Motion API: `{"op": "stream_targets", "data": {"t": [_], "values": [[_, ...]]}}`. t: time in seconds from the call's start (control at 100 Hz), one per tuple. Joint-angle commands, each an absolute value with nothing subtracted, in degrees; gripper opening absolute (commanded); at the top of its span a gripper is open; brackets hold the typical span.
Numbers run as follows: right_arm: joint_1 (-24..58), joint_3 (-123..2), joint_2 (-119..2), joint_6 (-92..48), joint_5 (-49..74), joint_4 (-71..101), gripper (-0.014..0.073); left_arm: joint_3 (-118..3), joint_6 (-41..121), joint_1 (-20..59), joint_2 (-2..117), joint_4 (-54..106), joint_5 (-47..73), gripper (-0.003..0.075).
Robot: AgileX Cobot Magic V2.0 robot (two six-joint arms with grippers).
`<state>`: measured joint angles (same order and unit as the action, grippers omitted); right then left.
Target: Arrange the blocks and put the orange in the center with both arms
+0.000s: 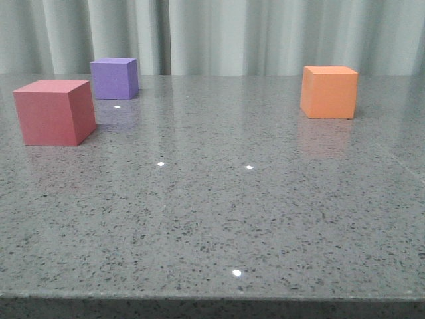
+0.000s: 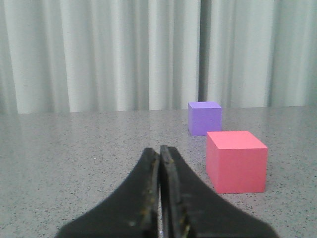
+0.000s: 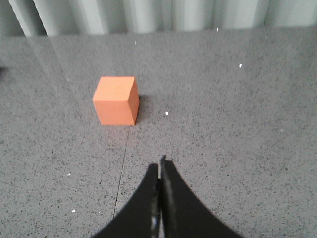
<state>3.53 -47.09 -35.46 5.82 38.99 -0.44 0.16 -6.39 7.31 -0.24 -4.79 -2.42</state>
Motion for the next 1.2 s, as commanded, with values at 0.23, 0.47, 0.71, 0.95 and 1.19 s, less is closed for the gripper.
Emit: {"op": "stream_targets", "data": {"t": [0.23, 0.47, 0.71, 0.95, 1.19], "values": [[3.2, -51.2, -46.9, 5.4, 37.5, 0.0, 0.0000, 2.5, -6.4, 7.3, -2.2, -4.5, -7.0, -0.0020], [3.2, -51.2, -50.0, 5.4, 40.6, 0.0, 0.0521, 2.5, -6.4, 7.3, -2.2, -4.5, -7.0, -0.0020], [3.2, -51.2, -50.0, 5.4, 39.2, 3.6, 0.0633, 2.5, -6.4, 7.3, -2.2, -4.5, -7.0, -0.0020], [5.9, -55.9, -57.0, 5.4, 36.1, 5.4, 0.0633, 2.5, -6.4, 7.3, -2.2, -4.5, -7.0, -0.0020], [10.9, -67.4, -72.0, 5.4, 35.6, 5.3, 0.0633, 2.5, -6.4, 7.3, -2.2, -4.5, -7.0, -0.0020]]}}
